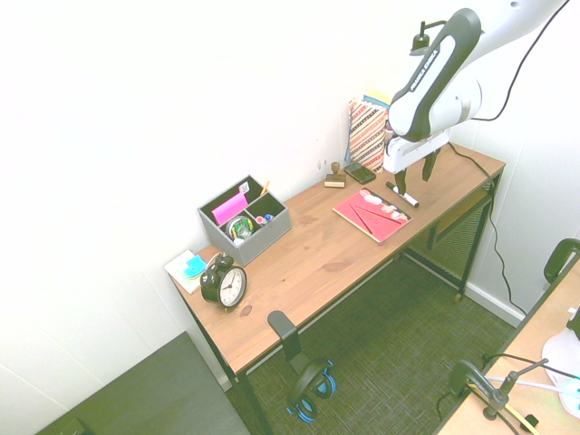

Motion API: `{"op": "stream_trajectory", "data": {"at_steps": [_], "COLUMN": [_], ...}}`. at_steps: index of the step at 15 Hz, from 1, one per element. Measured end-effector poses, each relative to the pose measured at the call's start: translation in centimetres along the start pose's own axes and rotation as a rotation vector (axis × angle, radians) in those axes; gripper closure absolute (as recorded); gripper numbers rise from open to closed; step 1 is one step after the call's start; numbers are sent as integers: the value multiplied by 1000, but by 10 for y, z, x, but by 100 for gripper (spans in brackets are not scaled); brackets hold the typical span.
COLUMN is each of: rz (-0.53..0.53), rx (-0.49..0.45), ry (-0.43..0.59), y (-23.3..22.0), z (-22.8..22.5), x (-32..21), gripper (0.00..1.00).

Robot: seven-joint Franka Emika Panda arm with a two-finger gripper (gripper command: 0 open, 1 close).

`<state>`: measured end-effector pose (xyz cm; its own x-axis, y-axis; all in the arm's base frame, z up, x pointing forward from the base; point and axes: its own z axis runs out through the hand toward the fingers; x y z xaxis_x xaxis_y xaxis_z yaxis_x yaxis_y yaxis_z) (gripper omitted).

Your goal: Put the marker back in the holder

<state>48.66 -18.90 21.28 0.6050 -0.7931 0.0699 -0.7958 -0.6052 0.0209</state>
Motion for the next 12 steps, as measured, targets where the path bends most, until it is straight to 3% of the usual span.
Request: {"op": "stream_trajectory", "data": {"at_steps": [1,12], "rz": [6,31], "rx": [-3,9], "ry": [-6,-30], "y": [3,-9], "z": [9,52], "x": [6,38], "gripper": [100,100]}}
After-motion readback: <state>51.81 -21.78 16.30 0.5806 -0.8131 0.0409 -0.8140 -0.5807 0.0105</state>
